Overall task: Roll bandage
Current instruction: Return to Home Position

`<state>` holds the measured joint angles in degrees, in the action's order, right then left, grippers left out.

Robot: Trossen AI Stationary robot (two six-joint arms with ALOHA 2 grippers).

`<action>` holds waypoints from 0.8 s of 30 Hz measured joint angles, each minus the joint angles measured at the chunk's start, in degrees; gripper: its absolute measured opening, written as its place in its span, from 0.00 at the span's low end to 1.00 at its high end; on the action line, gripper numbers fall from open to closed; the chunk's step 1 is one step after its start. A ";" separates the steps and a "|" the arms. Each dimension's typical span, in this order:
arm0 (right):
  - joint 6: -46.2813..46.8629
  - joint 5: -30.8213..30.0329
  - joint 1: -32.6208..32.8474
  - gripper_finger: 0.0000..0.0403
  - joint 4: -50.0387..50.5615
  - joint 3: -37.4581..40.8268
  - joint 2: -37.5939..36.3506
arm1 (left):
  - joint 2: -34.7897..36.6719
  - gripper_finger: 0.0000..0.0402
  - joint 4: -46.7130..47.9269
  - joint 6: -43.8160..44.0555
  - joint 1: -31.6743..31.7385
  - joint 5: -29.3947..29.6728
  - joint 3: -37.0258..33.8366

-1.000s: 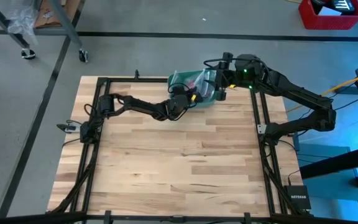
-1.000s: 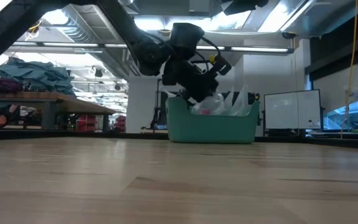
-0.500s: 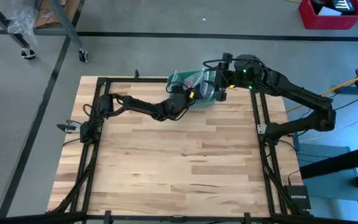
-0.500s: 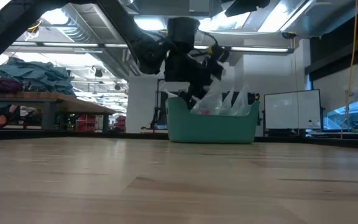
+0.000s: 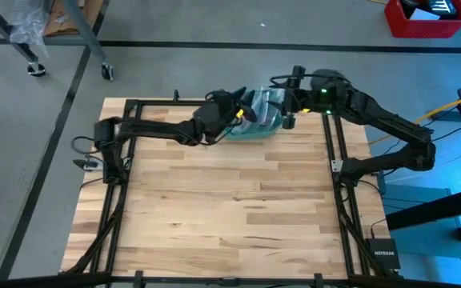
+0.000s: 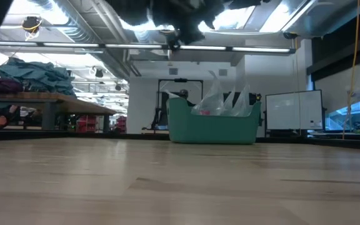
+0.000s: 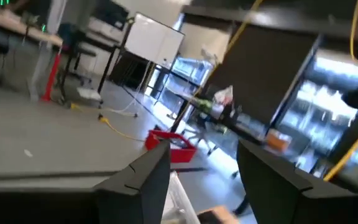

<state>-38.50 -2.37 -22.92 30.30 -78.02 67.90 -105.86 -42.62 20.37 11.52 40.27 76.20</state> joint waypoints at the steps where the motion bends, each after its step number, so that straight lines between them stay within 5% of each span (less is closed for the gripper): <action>1: -0.29 -0.01 0.00 0.52 -0.02 0.00 -0.79 | 1.80 0.44 2.56 -2.32 -0.22 -0.14 0.00; 14: -0.51 -2.89 0.02 0.52 2.78 -0.04 -16.80 | 30.18 0.44 53.25 -25.53 -5.15 -0.25 0.00; 24: 8.58 -8.57 0.02 0.52 16.31 2.01 -31.25 | 49.05 0.44 92.40 -12.79 -11.91 -5.81 -0.09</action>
<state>-29.92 -10.94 -22.90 46.61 -76.01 36.65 -56.81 49.78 7.58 -0.39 34.46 76.11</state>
